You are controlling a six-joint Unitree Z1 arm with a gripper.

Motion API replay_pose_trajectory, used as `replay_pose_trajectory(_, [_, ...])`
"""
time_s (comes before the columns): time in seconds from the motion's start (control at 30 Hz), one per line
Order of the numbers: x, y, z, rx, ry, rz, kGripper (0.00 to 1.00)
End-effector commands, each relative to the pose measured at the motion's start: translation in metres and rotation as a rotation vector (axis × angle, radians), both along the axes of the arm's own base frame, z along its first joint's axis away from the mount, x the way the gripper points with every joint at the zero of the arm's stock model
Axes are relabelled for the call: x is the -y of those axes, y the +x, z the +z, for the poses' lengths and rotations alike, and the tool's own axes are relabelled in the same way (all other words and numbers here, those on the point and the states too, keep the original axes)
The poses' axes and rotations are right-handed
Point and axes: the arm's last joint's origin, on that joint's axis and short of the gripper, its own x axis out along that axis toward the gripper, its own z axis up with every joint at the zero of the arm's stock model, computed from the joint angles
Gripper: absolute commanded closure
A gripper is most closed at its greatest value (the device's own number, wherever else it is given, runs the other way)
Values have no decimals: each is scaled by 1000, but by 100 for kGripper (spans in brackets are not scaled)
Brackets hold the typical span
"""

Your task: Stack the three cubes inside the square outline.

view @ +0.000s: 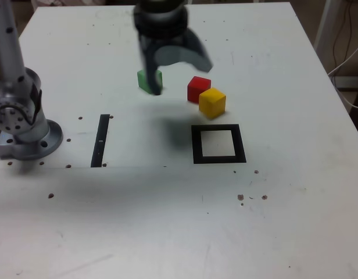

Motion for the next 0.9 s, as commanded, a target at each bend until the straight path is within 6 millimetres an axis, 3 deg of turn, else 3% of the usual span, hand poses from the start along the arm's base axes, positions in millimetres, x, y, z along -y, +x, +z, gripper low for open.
replay_pose_trajectory(0.0, [-12,4,1,10,-5,39,1])
replay_pose_trajectory(0.2, [-33,18,-10,-20,-22,103,1])
replay_pose_trajectory(0.57, [-37,34,-33,-39,-63,114,1])
replay_pose_trajectory(0.87, [-55,34,-40,-38,-53,165,1])
